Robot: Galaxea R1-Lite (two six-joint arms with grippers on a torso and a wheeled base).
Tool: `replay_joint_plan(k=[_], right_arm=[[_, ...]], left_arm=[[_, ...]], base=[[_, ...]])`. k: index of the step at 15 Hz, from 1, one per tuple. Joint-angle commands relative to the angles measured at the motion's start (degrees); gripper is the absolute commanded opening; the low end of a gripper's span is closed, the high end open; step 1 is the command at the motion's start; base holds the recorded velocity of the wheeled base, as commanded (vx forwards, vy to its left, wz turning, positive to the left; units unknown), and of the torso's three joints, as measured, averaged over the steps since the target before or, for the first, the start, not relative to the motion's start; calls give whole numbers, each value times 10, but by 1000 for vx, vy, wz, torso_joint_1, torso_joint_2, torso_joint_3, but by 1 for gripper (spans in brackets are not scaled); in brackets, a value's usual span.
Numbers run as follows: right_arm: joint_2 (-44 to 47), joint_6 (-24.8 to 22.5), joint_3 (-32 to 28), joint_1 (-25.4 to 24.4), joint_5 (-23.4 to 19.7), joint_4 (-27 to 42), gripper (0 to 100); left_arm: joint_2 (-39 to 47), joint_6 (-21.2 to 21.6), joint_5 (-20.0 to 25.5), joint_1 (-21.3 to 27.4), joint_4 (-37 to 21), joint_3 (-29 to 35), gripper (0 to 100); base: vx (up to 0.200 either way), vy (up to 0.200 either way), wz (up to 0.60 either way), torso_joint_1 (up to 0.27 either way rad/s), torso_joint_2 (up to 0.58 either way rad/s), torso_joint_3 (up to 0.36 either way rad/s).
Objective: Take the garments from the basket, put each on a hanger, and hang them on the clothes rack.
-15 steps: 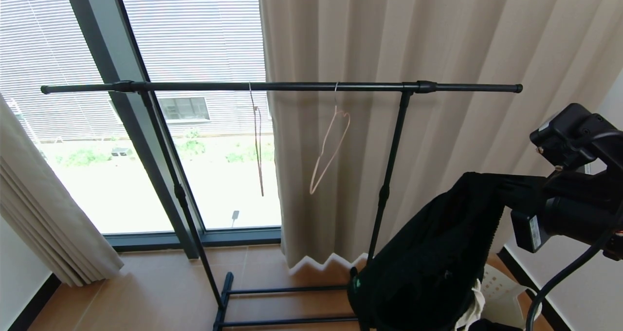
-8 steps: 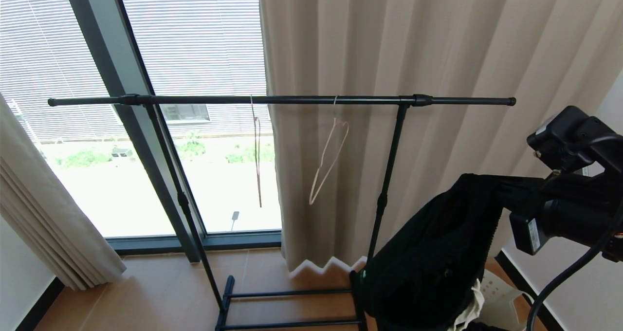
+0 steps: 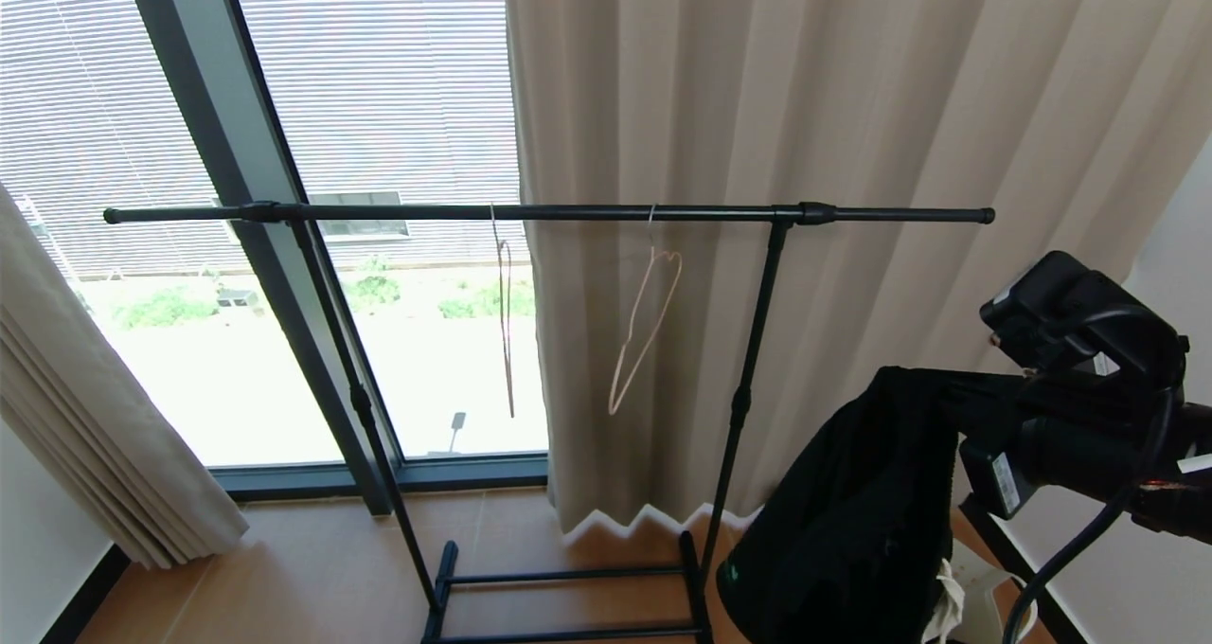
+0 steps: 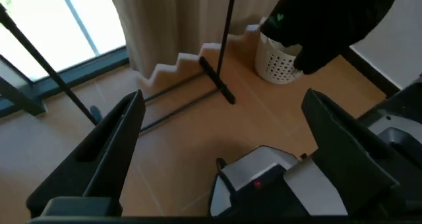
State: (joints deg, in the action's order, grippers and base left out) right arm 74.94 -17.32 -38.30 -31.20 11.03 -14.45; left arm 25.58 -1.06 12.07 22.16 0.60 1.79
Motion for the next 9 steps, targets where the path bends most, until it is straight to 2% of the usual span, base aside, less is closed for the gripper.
replay_joint_plan(k=[1,2,3,4,5,7,9], right_arm=[[-1,-2,24,0,5,-26,0],[3,-4,34,-1,6,-51,0],[5,-5,33,-7,6,-51,0],[13,-7,24,-33,12,-52,0],[18,-7,15,-44,36,-48,0],[43,-3,-1,-69,76,-52,0],[60,1,-22,-74,79,-52,0]], left_arm=[[128,-76,45,27,16,68,100],[192,-91,61,30,18,100,100],[215,-90,63,33,22,106,100],[268,-91,83,52,53,119,100],[307,-93,96,54,80,126,100],[387,-94,97,66,127,146,100],[463,-125,97,91,163,177,100]], base=[[0,0,0,0,0,0],[0,0,0,0,0,0],[0,0,0,0,0,0],[0,0,0,0,0,0],[0,0,0,0,0,0],[0,0,0,0,0,0],[0,0,0,0,0,0]])
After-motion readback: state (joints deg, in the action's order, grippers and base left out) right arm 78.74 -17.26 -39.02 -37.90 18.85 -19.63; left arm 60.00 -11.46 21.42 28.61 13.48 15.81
